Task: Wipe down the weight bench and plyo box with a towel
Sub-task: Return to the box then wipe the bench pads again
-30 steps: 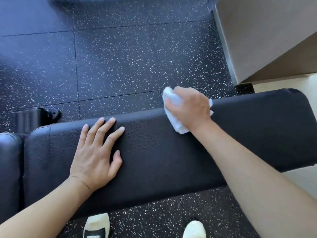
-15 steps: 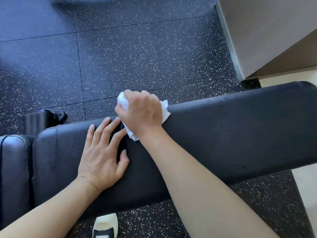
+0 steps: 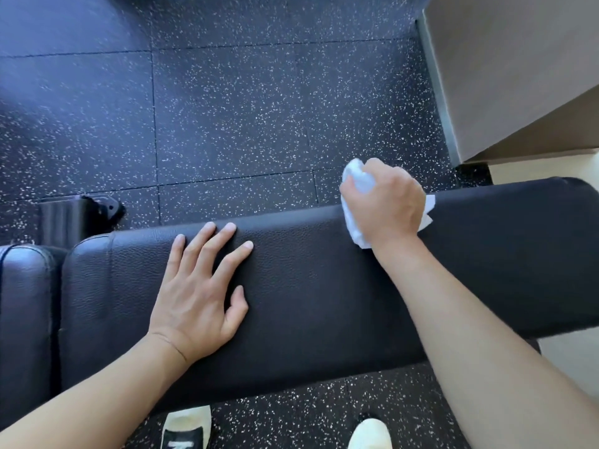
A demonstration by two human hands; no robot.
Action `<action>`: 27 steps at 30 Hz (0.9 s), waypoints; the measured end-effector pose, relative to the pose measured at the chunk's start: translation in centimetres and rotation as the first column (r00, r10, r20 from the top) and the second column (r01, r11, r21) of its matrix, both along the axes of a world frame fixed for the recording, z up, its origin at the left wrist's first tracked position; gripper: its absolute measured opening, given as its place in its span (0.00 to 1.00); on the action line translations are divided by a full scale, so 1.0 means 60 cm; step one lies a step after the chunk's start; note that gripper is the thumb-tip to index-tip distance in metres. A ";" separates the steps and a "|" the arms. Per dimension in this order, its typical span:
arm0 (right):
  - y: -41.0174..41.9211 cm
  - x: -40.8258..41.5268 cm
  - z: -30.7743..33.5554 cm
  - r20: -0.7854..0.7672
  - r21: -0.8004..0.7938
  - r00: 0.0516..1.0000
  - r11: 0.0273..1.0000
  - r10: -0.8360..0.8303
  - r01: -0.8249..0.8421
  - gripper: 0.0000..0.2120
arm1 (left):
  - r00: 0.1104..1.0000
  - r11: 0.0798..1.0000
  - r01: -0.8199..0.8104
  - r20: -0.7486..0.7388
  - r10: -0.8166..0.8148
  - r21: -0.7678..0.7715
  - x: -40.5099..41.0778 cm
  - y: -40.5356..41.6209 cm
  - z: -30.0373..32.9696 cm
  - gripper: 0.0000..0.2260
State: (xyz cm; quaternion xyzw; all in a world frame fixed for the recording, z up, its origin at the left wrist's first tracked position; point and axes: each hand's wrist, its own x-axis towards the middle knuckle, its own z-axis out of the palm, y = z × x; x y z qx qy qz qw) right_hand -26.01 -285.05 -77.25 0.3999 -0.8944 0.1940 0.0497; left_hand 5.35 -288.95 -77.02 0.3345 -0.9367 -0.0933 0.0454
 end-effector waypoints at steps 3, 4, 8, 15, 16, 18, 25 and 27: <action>-0.051 0.092 -0.001 0.014 -0.031 0.991 0.990 0.136 -0.135 0.13 | 1.000 1.000 0.002 -0.004 -0.002 -0.005 0.002 0.001 -0.003 0.28; -0.072 0.127 -0.001 0.031 -0.045 0.979 0.979 0.202 -0.201 0.12 | 1.000 1.000 0.002 -0.003 -0.002 -0.003 0.003 0.000 -0.004 0.28; -0.129 0.210 -0.007 0.104 -0.112 0.927 0.930 0.361 -0.350 0.17 | 1.000 1.000 -0.001 -0.006 0.002 0.001 0.002 -0.001 -0.006 0.28; -0.119 0.197 -0.010 0.114 -0.194 0.897 0.895 0.428 -0.403 0.22 | 1.000 1.000 0.002 0.018 -0.002 -0.003 0.002 -0.005 -0.004 0.28; -0.107 0.195 -0.010 0.095 -0.206 0.899 0.892 0.428 -0.403 0.21 | 1.000 1.000 0.002 0.019 -0.002 -0.007 0.000 -0.003 -0.004 0.28; -0.062 0.186 -0.011 0.047 -0.225 0.906 0.888 0.421 -0.401 0.17 | 0.999 1.000 -0.001 0.034 0.001 -0.004 0.000 -0.002 -0.004 0.28; 0.255 0.147 -0.011 -0.105 -0.150 0.922 0.911 0.373 -0.385 0.15 | 0.997 0.999 0.014 0.076 -0.017 0.036 0.009 -0.002 0.009 0.28; 0.299 0.105 -0.008 -0.148 -0.115 0.918 0.916 0.368 -0.385 0.16 | 0.996 0.997 -0.001 0.093 -0.006 0.076 0.002 -0.005 0.019 0.29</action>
